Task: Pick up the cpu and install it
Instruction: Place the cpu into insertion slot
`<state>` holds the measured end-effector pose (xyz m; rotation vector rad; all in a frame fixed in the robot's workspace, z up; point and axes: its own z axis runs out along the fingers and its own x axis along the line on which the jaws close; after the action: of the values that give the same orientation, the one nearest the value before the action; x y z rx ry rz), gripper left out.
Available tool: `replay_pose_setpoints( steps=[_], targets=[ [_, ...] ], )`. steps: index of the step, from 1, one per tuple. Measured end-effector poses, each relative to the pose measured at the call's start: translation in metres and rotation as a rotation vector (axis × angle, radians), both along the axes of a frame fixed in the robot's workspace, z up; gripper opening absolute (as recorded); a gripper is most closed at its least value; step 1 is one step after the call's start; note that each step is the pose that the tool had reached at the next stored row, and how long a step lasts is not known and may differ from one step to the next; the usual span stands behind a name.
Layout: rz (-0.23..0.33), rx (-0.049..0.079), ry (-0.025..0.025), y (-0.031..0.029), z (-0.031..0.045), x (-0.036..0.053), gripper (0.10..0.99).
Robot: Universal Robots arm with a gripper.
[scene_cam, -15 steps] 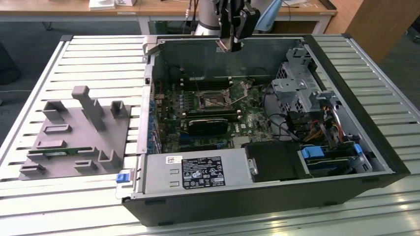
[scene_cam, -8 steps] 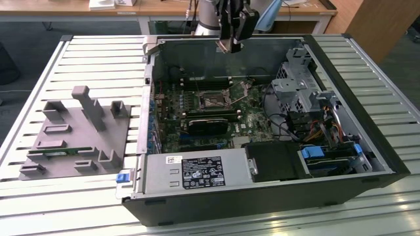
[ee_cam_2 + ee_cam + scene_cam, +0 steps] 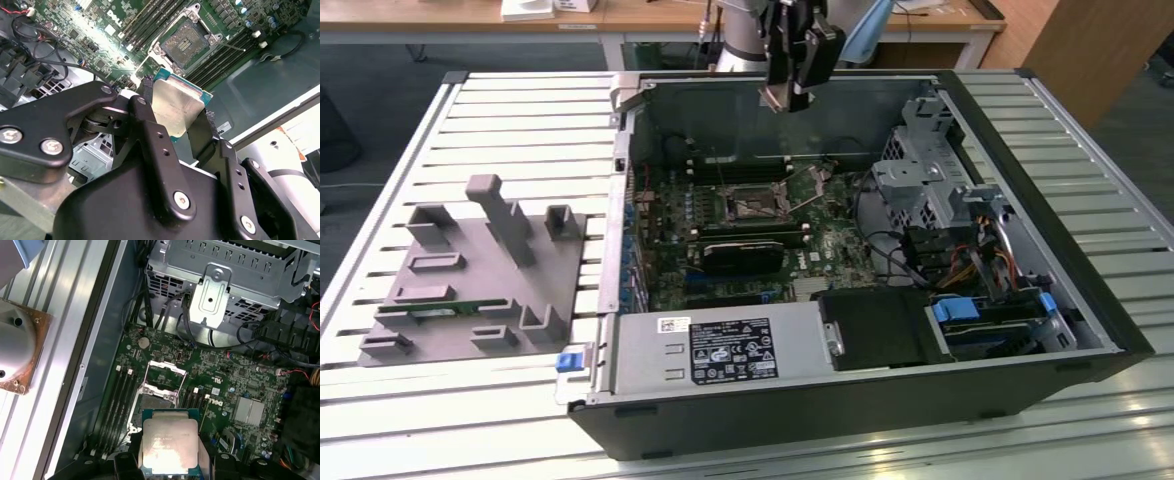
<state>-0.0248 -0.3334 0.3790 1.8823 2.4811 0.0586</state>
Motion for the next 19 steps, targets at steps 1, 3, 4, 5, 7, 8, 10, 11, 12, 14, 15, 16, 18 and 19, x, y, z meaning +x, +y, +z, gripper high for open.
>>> replay_pose_setpoints(
  steps=[1,3,4,5,7,8,10,11,12,14,15,16,18,19],
  targets=[
    [0.000,0.000,0.0000,0.0000,-0.0009,0.0000,0.529],
    [0.000,-0.001,0.0000,0.0000,-0.0030,0.0000,0.529],
    [0.000,-0.001,0.0000,0.0000,-0.0041,0.0000,0.529],
    [-0.001,-0.001,0.0000,0.0000,-0.0053,0.0000,0.529],
    [-0.001,-0.001,0.0000,0.0000,-0.0076,0.0000,0.529],
    [-0.001,-0.001,0.0000,0.0000,-0.0087,0.0000,0.529],
    [-0.002,-0.001,-0.0001,0.0000,-0.0110,0.0000,0.529],
    [-0.003,-0.002,0.0000,0.0000,-0.0121,0.0000,0.529],
    [-0.004,-0.002,0.0000,0.0000,-0.0133,0.0000,0.529],
    [-0.005,-0.002,0.0000,0.0000,-0.0153,0.0000,0.529],
    [-0.005,-0.002,0.0000,0.0000,-0.0163,0.0000,0.529],
    [-0.006,-0.002,0.0000,0.0000,-0.0172,0.0000,0.529],
    [-0.007,-0.002,0.0000,0.0000,-0.0192,0.0000,0.529],
    [-0.007,-0.002,0.0000,0.0000,-0.0200,0.0000,0.529]
  ],
)
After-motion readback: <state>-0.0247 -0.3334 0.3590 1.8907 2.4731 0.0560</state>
